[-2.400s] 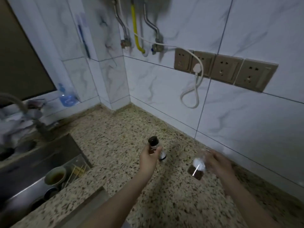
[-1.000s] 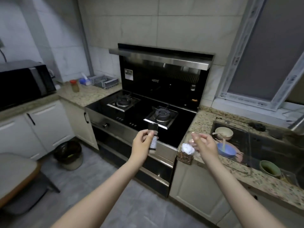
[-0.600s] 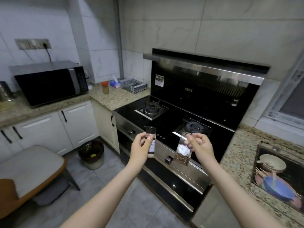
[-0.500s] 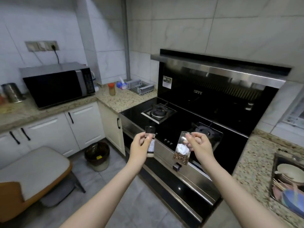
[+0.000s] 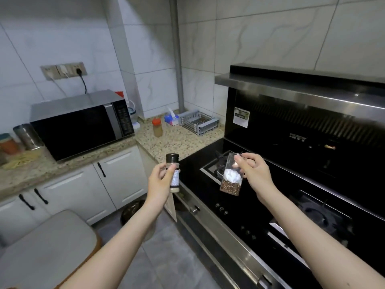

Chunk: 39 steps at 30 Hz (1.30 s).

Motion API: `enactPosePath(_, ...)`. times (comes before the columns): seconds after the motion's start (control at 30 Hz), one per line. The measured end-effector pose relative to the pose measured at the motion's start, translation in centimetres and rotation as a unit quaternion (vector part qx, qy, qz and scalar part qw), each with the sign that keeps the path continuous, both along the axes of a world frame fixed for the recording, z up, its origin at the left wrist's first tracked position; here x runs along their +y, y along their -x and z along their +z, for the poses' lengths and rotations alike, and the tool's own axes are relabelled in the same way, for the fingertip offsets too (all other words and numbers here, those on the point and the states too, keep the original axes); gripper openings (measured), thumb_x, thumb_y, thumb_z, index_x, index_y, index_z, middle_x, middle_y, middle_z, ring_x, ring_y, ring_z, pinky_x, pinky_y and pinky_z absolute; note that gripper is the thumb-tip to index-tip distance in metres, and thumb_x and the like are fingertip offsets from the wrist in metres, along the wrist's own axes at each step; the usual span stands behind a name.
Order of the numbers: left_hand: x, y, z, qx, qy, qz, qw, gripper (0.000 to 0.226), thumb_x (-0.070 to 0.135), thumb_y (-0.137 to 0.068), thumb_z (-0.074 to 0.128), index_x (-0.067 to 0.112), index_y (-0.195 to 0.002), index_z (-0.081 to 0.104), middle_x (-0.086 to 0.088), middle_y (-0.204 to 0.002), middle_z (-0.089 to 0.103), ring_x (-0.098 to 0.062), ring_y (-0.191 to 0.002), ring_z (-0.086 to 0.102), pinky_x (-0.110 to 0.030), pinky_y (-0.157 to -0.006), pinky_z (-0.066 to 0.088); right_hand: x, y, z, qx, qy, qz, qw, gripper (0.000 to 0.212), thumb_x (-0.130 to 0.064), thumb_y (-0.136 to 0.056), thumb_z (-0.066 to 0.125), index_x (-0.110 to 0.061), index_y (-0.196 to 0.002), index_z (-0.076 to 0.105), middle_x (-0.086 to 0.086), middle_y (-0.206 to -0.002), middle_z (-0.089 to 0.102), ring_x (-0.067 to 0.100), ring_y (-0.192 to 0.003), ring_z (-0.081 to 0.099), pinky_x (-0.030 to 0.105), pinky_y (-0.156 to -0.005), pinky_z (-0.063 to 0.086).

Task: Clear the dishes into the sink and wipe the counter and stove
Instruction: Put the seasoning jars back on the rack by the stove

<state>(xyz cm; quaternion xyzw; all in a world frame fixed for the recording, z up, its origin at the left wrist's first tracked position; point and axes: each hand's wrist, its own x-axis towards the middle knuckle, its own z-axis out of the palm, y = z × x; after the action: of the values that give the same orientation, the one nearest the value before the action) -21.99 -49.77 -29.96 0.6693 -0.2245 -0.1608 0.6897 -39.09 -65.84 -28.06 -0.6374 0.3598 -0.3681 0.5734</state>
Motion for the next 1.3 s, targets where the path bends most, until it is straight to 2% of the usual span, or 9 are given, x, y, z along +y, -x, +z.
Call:
enactPosePath(0.1, -1.9, -2.7, -0.2, 0.005, 0.001, 0.015, 1.000, 0.011, 0.020, -0.091, 0.057, 0.015, -0.101, 0.054, 0.007, -0.084, 0.064, 0.006, -0.069, 0.061, -0.002, -0.057, 0.044, -1.9, -3.3, -0.3, 0.009, 0.000, 0.006, 1.000, 0.043, -0.033, -0.085, 0.065, -0.011, -0.121, 0.053, -0.003, -0.088, 0.068, 0.006, -0.076, 0.060, 0.020, -0.062, 0.044)
enactPosePath(0.17, -2.9, -4.6, -0.3, 0.011, 0.007, 0.023, 1.000, 0.009, 0.018, -0.092, 0.056, 0.015, -0.100, 0.053, 0.006, -0.082, 0.064, -0.001, -0.072, 0.061, -0.003, -0.058, 0.046, -3.0, -5.5, -0.6, 0.022, 0.000, 0.007, 1.000, 0.043, -0.032, -0.085, 0.066, -0.011, -0.120, 0.054, -0.006, -0.085, 0.067, 0.006, -0.076, 0.060, 0.021, -0.064, 0.046)
enactPosePath(0.33, -4.6, -10.1, -1.2, 0.033, 0.013, 0.017, 0.999, 0.019, 0.021, -0.092, 0.056, 0.010, -0.107, 0.054, -0.012, -0.098, 0.068, -0.021, -0.091, 0.064, -0.031, -0.082, 0.050, -5.0, -11.4, -1.3, 0.034, 0.001, 0.000, 0.999, 0.040, -0.031, -0.085, 0.066, -0.010, -0.117, 0.055, -0.007, -0.077, 0.066, 0.007, -0.075, 0.061, 0.025, -0.069, 0.049)
enactPosePath(0.47, -6.4, -16.6, -1.7, 0.027, 0.012, 0.018, 0.999, 0.023, 0.021, -0.092, 0.056, 0.008, -0.110, 0.054, -0.011, -0.100, 0.067, -0.018, -0.091, 0.063, -0.016, -0.072, 0.049, -6.8, -17.7, -1.6, 0.033, 0.004, 0.007, 0.999, 0.037, -0.030, -0.084, 0.067, -0.011, -0.114, 0.055, -0.002, -0.079, 0.066, 0.008, -0.073, 0.060, 0.022, -0.065, 0.046)
enactPosePath(0.7, -10.7, -29.3, -2.6, 0.028, -0.009, -0.018, 0.999, 0.038, 0.025, -0.091, 0.058, 0.006, -0.123, 0.052, -0.010, -0.116, 0.062, -0.021, -0.110, 0.059, -0.034, -0.098, 0.045, -11.1, -29.3, -2.6, 0.035, 0.004, -0.016, 0.999, 0.034, -0.031, -0.082, 0.069, -0.012, -0.107, 0.057, 0.004, -0.070, 0.057, 0.010, -0.066, 0.056, 0.023, -0.068, 0.046)
enactPosePath(0.9, -16.3, -37.9, -2.6, 0.045, 0.001, -0.081, 0.996, 0.014, 0.013, -0.092, 0.056, 0.009, -0.105, 0.052, -0.001, -0.087, 0.063, -0.011, -0.077, 0.059, -0.008, -0.057, 0.046, -15.2, -36.1, -3.1, 0.059, 0.039, -0.042, 0.997, 0.038, -0.030, -0.079, 0.072, -0.014, -0.109, 0.057, 0.013, -0.078, 0.054, 0.023, -0.072, 0.056, 0.036, -0.076, 0.050)
enactPosePath(1.03, -21.2, -41.0, -2.7, 0.044, -0.017, -0.115, 0.992, 0.017, 0.011, -0.091, 0.056, 0.007, -0.107, 0.052, 0.001, -0.085, 0.062, -0.009, -0.076, 0.058, -0.005, -0.055, 0.045, -17.8, -37.9, -4.0, 0.063, 0.037, -0.071, 0.995, 0.026, -0.028, -0.078, 0.072, -0.023, -0.100, 0.058, 0.013, -0.077, 0.054, 0.021, -0.073, 0.056, 0.033, -0.077, 0.049)
enactPosePath(1.13, -25.3, -41.9, -3.4, 0.052, -0.032, -0.151, 0.987, 0.018, 0.011, -0.092, 0.056, 0.005, -0.108, 0.052, 0.004, -0.083, 0.061, -0.001, -0.068, 0.059, -0.004, -0.053, 0.044, -20.9, -38.5, -4.7, 0.068, 0.041, -0.105, 0.991, 0.032, -0.025, -0.078, 0.073, -0.014, -0.104, 0.058, 0.013, -0.077, 0.057, 0.021, -0.077, 0.057, 0.028, -0.075, 0.047)
enactPosePath(1.3, -31.9, -42.9, -4.7, 0.047, -0.063, -0.186, 0.979, 0.011, 0.013, -0.093, 0.055, 0.006, -0.101, 0.054, -0.004, -0.082, 0.060, -0.006, -0.068, 0.057, -0.006, -0.048, 0.043, -27.3, -39.5, -6.1, 0.074, 0.040, -0.145, 0.986, 0.036, -0.029, -0.076, 0.075, -0.016, -0.105, 0.058, 0.010, -0.079, 0.061, 0.020, -0.081, 0.060, 0.032, -0.080, 0.049)
